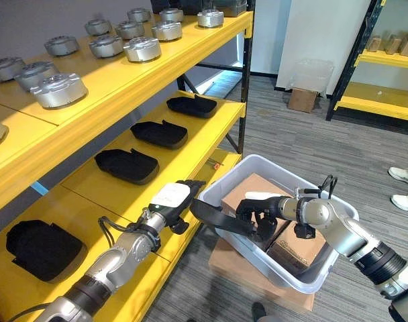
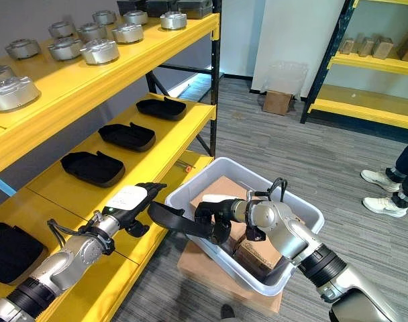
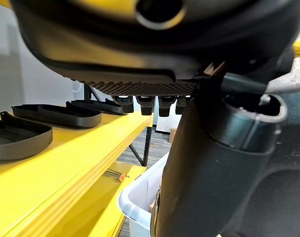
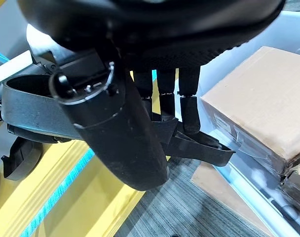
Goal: Move parts from the plastic box to the shelf.
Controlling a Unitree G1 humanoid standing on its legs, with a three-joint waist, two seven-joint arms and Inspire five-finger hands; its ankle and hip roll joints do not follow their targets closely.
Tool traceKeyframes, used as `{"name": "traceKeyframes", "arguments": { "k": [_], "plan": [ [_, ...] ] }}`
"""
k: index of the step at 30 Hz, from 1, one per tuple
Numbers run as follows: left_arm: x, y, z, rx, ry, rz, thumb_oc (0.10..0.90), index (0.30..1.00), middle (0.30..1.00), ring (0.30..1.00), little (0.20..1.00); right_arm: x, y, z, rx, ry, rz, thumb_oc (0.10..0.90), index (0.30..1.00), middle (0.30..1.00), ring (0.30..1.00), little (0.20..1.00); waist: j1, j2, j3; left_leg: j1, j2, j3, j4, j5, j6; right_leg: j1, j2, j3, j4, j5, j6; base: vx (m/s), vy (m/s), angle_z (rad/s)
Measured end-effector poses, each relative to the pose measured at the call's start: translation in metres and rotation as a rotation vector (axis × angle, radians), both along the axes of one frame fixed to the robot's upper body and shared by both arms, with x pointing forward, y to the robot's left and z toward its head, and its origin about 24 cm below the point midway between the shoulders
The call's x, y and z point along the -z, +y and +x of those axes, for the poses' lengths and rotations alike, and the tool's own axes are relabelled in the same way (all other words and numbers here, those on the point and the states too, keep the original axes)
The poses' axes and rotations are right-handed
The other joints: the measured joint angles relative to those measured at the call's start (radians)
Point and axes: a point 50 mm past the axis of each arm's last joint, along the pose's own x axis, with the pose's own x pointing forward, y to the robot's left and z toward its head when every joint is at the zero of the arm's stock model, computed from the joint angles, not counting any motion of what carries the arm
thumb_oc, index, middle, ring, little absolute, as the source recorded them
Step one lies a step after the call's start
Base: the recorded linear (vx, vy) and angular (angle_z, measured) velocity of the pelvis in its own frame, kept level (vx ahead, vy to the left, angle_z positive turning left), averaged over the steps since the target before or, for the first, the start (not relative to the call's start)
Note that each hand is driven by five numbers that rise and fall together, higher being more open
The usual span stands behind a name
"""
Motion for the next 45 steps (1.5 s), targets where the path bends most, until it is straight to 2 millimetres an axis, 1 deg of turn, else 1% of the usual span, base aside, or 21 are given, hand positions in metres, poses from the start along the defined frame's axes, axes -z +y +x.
{"name": "traceKeyframes", "arguments": {
  "k": [8,14,19,24,45],
  "plan": [
    [-0.002,-0.007,0.0,0.022,-0.01,-0.027,0.9,1.0,1.0,1.0,1.0,0.0,-0.002,0.0,0.003,0.005,-0.013,0.4,0.3,0.3,0.3,0.3,0.0,-0.012,0.0,0.0,0.0,0.0,0.0,0.0,0.0,0.0,0.0,0.0,0.0,0.0,0.0,0.0,0.0,0.0],
    [-0.017,-0.022,-0.004,0.102,-0.066,-0.063,0.9,1.0,1.0,1.0,1.0,0.001,-0.001,0.0,0.001,0.002,-0.011,0.4,0.3,0.3,0.3,0.3,0.0,-0.015,0.001,0.0,0.0,0.0,0.0,0.0,0.0,0.0,0.0,0.0,0.0,0.0,0.0,0.0,0.0,0.0],
    [-0.034,-0.04,-0.011,0.22,-0.125,-0.104,0.9,1.0,1.0,1.0,1.0,0.0,0.001,0.0,0.002,-0.004,0.0,0.4,0.3,0.3,0.3,0.3,-0.001,-0.015,0.001,0.0,0.0,0.0,0.0,-0.001,0.001,0.0,0.0,0.0,0.0,0.0,0.0,0.0,0.0,0.0],
    [-0.035,-0.042,-0.013,0.249,-0.115,-0.099,0.9,1.0,1.0,1.0,1.0,0.0,0.0,0.001,0.006,-0.01,0.002,0.4,0.3,0.3,0.3,0.3,-0.002,-0.015,0.001,-0.001,0.0,0.0,0.0,-0.004,0.006,-0.001,0.0,0.0,0.0,0.0,0.001,0.0,0.0,0.0],
    [-0.034,-0.043,-0.014,0.257,-0.109,-0.099,0.9,1.0,1.0,1.0,1.0,0.0,0.003,0.0,-0.004,-0.016,0.011,0.4,0.3,0.3,0.3,0.3,-0.002,-0.015,0.001,-0.001,0.0,0.0,0.0,-0.003,0.005,-0.001,0.0,0.0,0.0,0.0,0.001,0.0,0.0,0.0]
  ]
}}
